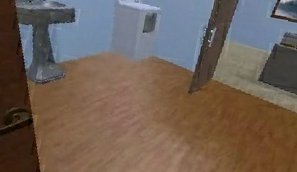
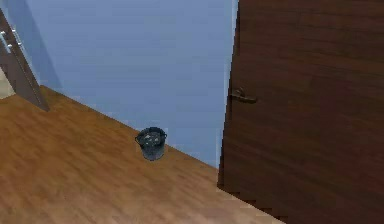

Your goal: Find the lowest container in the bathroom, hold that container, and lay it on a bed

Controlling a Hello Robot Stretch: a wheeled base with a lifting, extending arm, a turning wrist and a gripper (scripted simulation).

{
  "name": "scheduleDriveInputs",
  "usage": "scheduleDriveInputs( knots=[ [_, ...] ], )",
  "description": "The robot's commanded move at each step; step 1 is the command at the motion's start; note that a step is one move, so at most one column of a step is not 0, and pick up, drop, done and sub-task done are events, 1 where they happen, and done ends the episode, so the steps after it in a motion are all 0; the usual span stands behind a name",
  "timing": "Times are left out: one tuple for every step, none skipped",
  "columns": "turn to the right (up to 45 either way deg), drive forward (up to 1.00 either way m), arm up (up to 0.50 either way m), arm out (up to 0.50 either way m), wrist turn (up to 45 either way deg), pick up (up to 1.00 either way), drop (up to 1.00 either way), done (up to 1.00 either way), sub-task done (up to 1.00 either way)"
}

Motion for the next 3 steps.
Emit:
scheduleDriveInputs(
  knots=[
    [3.0, 0.00, 0.00, 0.00, 0.0, 0.00, 0.00, 0.00, 0.00],
    [0.0, 0.55, 0.00, 0.00, 0.0, 0.00, 0.00, 0.00, 0.00],
    [-6.0, 0.00, 0.00, 0.00, 0.0, 0.00, 0.00, 0.00, 0.00]
  ],
)
